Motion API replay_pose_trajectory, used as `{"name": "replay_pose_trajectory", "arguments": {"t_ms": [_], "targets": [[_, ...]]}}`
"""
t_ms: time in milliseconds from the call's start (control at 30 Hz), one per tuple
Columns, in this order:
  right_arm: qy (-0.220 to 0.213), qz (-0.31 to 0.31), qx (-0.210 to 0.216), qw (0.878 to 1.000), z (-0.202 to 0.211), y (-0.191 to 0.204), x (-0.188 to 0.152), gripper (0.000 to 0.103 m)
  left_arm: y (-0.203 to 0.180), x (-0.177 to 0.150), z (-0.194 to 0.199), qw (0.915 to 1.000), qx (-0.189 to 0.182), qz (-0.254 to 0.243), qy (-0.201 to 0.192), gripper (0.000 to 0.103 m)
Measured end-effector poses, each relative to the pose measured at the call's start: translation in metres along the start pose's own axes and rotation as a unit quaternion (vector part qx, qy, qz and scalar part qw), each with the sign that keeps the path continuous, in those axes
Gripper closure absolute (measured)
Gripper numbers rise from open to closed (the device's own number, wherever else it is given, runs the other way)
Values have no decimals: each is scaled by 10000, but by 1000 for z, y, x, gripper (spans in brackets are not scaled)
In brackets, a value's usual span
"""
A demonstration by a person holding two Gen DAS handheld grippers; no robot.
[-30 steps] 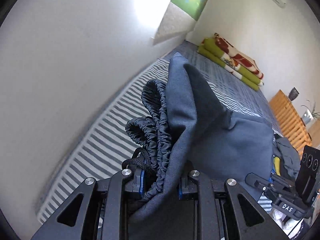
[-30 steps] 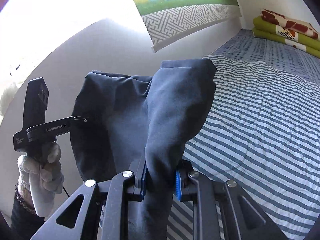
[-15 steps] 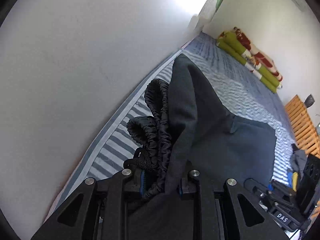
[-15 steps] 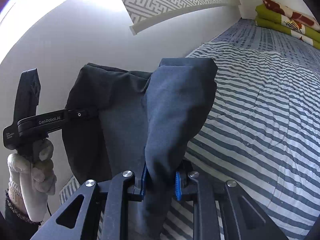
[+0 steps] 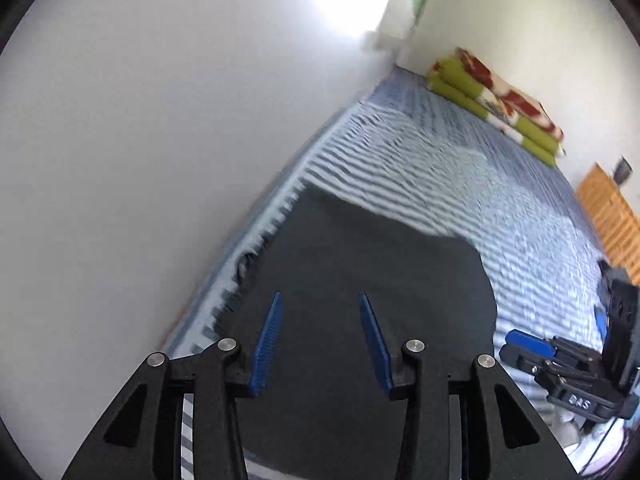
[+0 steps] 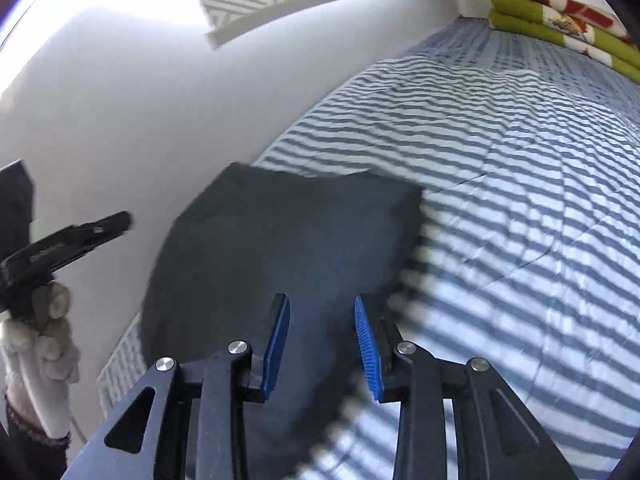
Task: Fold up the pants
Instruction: 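Lay the folded trousers on the bed and open the left gripper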
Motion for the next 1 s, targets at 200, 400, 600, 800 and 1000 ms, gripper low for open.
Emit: {"name": "replay_pose_trajectory", "arguments": {"t_ms": [200,400,600,800,1000], "targets": [[493,1024,332,9930,-8,57,-49,72,18,-48,-46,9966,219,412,679,59],[1042,1400,10,9846,-23,64,-93,72,51,-77,-57,9908,510,911,858,59],[1354,1287,86,9824,0,58,-113,72,56,-111,-43,9848,867,959,1164,59],[1221,1246,-133,9846,53,46,-135,72,13,-128,2,9885,848,919,845,59],[794,908,-305,9922,125,23,-147,72,-58,-151,81,9955,615,666,269,59]]}}
Point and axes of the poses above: each gripper's, at about its wrist camera, not at the fingertips, and z roughly against the way its jaws point, y to its left, x to its top, the point moved 3 cm from there along -z, roughly the way its jaws point, and after that the axes turned 1 degree about z, right-handed, at the moved point
